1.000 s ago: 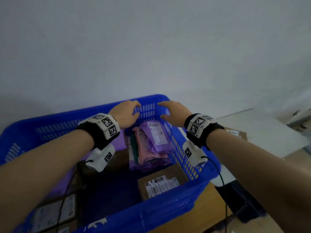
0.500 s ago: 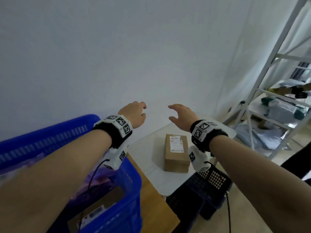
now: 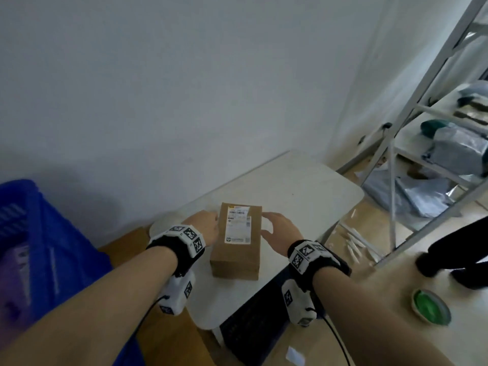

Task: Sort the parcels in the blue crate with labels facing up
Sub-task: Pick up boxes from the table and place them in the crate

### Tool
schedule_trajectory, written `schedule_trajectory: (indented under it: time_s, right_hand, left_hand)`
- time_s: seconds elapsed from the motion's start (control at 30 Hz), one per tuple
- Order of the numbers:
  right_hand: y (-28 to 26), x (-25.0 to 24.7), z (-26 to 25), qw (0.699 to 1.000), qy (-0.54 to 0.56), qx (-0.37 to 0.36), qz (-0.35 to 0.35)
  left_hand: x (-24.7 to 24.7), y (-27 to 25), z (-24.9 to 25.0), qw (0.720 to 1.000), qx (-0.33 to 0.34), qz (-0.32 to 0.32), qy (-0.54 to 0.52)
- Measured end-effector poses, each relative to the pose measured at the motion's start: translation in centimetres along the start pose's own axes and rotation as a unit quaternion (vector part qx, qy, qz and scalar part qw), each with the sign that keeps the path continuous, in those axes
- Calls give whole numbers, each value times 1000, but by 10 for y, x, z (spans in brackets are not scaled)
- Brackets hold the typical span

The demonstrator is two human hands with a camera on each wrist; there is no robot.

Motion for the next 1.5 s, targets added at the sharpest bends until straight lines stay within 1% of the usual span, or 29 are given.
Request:
schedule_trajectory:
  time_s: [0.07,0.13,0.2,0.27,0.37,0.47,0.53,0.6,0.73,0.8,0.87,0.93,1.03,1.1,1.17,1.27,1.37,1.43,1.5]
  right_hand:
    - [12,22,18,999,19,19,-27]
    - [22,41,32,997,48,38,-46]
    - [29,56,42,992,88,64,-58]
    - [34,69,48,982,146,97,-67]
    - [40,83,52,965,215,126,-84]
    - [44,96,52,950,262,141,-92]
    - [45,102,52,942,287,153,-86]
    - [44,104,51,936,306,156,-79]
    - [40,87,40,929,338,138,-60]
    - [36,68,27,928,350,118,-36]
    - [30,44,10,929,357,97,-9]
    - [21,15,-9,930,360,75,17]
    - [4,-27,-42,928,366,39,58]
    - [-10,-50,-69,925,374,11,71]
    - [-24,-67,-100,920,384,-18,74]
    - [-47,-90,-154,915,389,-68,80]
    - [-72,-101,-212,912,386,-121,69]
    - [-89,-100,-249,911,382,-149,52]
    - [-105,-90,-286,910,374,-175,34]
  left_hand:
    - [19,12,-1,999,-15,-19,-23]
    - [35,23,-5,998,-30,-24,-48]
    - [54,31,-11,995,-62,-39,-66]
    - [72,36,-18,989,-103,-66,-82]
    - [95,42,-25,975,-139,-99,-140]
    - [110,47,-26,952,-161,-103,-241]
    - [115,47,-26,933,-176,-93,-298]
    - [119,45,-28,921,-188,-90,-329]
    - [117,47,-39,905,-174,-70,-382]
    - [103,46,-44,902,-160,-50,-398]
    - [69,30,-39,895,-144,-14,-421]
    - [30,9,-31,880,-128,25,-457]
    - [-28,-22,-25,866,-89,77,-486]
    - [-65,-47,-28,858,-58,116,-496]
    - [-94,-71,-37,857,-38,146,-492]
    - [-134,-112,-59,845,-21,183,-502]
    - [-165,-158,-96,818,-13,220,-531]
    - [-179,-189,-126,808,-8,238,-539]
    - [-186,-222,-156,808,-1,251,-533]
Point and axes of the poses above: each hand's wrist, its own y-axis towards the middle knuckle, its own x-axis out of the palm, z = x × y, the point moved 6 cm from there along y, towards the middle knuckle
